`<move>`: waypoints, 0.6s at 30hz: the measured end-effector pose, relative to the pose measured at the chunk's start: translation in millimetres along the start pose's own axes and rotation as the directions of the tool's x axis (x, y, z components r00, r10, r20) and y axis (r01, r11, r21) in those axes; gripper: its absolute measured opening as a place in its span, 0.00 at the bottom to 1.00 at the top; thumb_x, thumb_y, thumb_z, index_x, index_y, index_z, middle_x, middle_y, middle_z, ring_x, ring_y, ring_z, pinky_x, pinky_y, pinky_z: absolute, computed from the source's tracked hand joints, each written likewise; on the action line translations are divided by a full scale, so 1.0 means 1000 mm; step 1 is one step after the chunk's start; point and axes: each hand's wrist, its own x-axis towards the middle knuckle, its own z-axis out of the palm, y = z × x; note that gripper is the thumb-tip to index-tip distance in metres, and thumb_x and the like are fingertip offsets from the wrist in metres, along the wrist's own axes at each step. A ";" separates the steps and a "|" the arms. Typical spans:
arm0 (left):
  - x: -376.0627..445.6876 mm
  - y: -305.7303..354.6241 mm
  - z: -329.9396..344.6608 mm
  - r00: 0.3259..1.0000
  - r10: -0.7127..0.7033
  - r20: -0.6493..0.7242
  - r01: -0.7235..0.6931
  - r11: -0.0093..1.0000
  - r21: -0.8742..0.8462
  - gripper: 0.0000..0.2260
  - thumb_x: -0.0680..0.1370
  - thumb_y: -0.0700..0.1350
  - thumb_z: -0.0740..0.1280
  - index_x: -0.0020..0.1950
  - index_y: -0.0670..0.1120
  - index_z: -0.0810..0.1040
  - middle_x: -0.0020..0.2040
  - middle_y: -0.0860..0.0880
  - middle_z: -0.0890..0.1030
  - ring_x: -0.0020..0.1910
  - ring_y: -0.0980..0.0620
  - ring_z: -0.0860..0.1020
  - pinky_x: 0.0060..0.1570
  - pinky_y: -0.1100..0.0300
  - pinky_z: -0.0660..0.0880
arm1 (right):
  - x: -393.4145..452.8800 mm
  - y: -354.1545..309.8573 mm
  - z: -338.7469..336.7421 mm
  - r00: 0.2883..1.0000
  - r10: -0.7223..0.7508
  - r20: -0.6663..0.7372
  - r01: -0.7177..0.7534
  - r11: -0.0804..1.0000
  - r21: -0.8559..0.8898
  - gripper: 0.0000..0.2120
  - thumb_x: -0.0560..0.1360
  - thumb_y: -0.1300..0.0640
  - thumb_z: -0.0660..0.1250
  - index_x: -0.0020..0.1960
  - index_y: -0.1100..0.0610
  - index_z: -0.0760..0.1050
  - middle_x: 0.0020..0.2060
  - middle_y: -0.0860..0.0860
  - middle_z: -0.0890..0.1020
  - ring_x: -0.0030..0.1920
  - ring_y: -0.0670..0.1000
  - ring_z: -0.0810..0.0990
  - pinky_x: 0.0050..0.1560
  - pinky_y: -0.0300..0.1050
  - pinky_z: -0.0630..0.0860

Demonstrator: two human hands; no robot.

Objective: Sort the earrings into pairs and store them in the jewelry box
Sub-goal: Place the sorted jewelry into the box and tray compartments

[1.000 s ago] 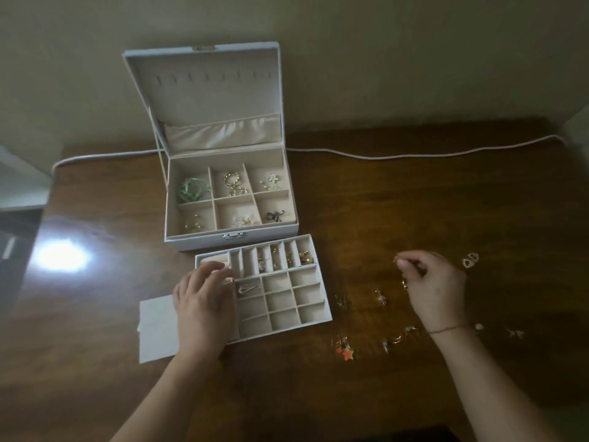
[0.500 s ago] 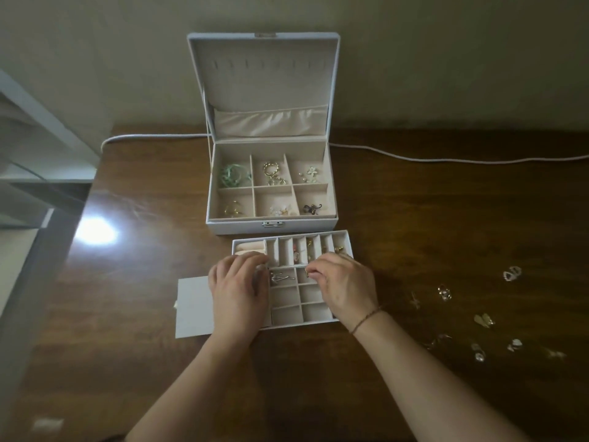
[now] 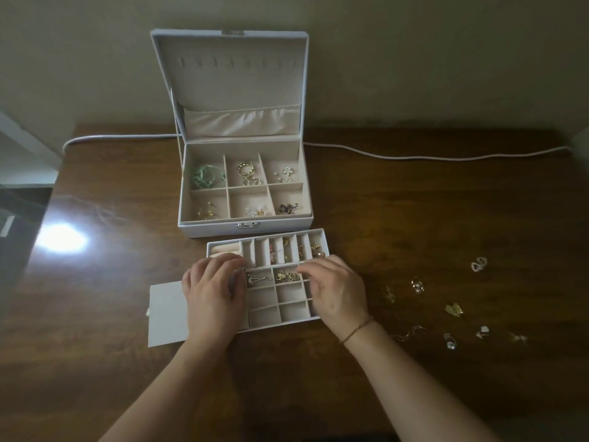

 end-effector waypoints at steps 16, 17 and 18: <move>-0.002 0.006 0.002 0.997 0.037 0.061 -0.043 0.993 0.109 0.18 0.76 0.43 0.60 0.66 0.46 0.75 0.64 0.44 0.76 0.63 0.39 0.69 0.61 0.42 0.65 | -0.068 0.079 -0.051 0.795 0.595 -0.119 -0.575 0.676 -0.461 0.20 0.73 0.34 0.61 0.57 0.44 0.78 0.52 0.43 0.80 0.52 0.48 0.76 0.42 0.46 0.77; -0.002 0.005 0.002 0.998 0.039 0.059 -0.045 0.993 0.109 0.18 0.76 0.43 0.60 0.66 0.46 0.74 0.64 0.44 0.76 0.63 0.39 0.70 0.61 0.41 0.65 | -0.067 0.081 -0.049 0.795 0.594 -0.127 -0.576 0.672 -0.464 0.20 0.73 0.34 0.61 0.57 0.44 0.78 0.53 0.43 0.80 0.51 0.49 0.76 0.43 0.46 0.76; -0.002 0.005 0.003 0.998 0.038 0.058 -0.044 0.993 0.107 0.18 0.77 0.43 0.60 0.67 0.46 0.73 0.65 0.44 0.75 0.63 0.38 0.69 0.62 0.41 0.65 | -0.066 0.081 -0.049 0.806 0.576 -0.137 -0.565 0.678 -0.470 0.19 0.73 0.35 0.62 0.56 0.45 0.79 0.52 0.44 0.81 0.51 0.49 0.76 0.43 0.46 0.76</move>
